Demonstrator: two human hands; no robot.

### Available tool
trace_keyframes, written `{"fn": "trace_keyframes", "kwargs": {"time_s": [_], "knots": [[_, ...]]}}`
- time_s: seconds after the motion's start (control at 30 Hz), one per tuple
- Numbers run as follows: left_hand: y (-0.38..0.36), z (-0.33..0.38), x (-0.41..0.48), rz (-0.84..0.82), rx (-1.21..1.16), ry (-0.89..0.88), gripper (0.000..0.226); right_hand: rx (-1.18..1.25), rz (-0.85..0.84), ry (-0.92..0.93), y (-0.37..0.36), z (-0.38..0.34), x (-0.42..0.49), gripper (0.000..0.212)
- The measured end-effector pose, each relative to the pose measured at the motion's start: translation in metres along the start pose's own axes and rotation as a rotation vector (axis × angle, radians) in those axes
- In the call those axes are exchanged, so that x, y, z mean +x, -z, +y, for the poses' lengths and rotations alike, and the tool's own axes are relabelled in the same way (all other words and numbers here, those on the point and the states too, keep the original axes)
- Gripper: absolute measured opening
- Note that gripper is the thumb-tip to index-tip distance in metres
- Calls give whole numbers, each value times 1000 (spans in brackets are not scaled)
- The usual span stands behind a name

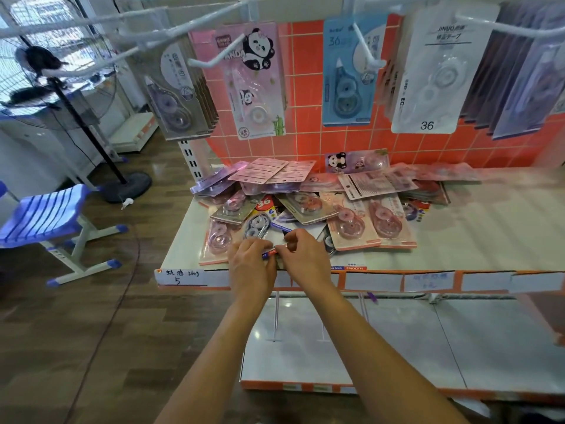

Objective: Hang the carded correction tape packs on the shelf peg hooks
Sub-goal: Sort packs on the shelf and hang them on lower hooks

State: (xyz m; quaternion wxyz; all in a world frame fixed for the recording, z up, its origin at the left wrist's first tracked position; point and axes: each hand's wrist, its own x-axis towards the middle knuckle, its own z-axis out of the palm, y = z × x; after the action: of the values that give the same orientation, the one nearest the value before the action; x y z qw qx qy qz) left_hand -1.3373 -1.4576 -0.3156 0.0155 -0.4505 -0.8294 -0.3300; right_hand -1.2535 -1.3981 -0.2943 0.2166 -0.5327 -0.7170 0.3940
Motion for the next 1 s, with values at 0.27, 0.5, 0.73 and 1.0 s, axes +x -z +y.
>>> {"fn": "trace_keyframes", "kwargs": {"time_s": [0.27, 0.5, 0.73, 1.0], "knots": [[20, -11, 14, -157, -49, -42, 25, 123, 103, -18, -10, -8, -2, 16], [51, -11, 23, -258, -183, -38, 18, 253, 139, -3, -5, -14, -10, 15], [60, -4, 17, -242, -202, -128, 39, 335, 172, 8, 8, -25, -18, 12], [75, 1, 20, -178, -376, -116, 36, 361, 167, 118, 45, -34, -24, 19]]}}
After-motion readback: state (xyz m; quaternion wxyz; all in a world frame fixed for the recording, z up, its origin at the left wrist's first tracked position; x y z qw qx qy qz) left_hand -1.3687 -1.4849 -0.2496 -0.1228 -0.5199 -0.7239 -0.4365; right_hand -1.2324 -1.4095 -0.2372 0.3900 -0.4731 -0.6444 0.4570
